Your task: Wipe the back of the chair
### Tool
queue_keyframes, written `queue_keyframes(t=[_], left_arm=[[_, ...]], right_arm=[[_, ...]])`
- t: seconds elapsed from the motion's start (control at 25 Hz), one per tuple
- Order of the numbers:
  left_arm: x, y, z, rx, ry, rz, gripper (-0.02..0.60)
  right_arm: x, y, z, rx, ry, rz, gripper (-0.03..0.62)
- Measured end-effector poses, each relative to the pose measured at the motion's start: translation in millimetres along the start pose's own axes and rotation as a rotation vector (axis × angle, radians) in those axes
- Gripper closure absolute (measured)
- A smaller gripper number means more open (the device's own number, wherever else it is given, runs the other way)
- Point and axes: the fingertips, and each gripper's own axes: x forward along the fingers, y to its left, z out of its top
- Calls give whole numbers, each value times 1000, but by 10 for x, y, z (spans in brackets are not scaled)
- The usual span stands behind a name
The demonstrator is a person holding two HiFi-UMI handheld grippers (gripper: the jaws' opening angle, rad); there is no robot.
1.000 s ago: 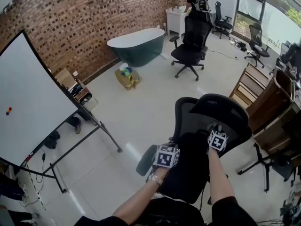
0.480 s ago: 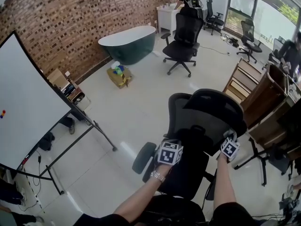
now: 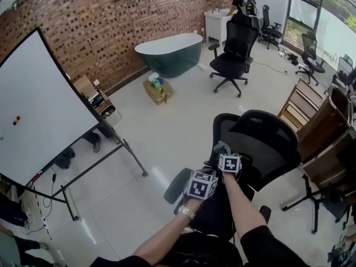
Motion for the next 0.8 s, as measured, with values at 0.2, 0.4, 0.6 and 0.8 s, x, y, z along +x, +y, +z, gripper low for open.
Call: queue_keyframes(t=[0.2,0.4,0.6,0.8], left_arm=[[-134,157,-96,-13,3,29,580],[-109,243,-140,-22,24,-6,580],[37,-44,-64,-1,20,-76,580],[107,-173,-93,13,32,-126,580]], right_arm=[[85,-429,-105,-28,38,-110,569],[-435,-1337,-446,148,31,-307,569],[-1317,-2669,-1038,188,90,-600,569],[-1866,-3011,-1548,322,166,-692,569]])
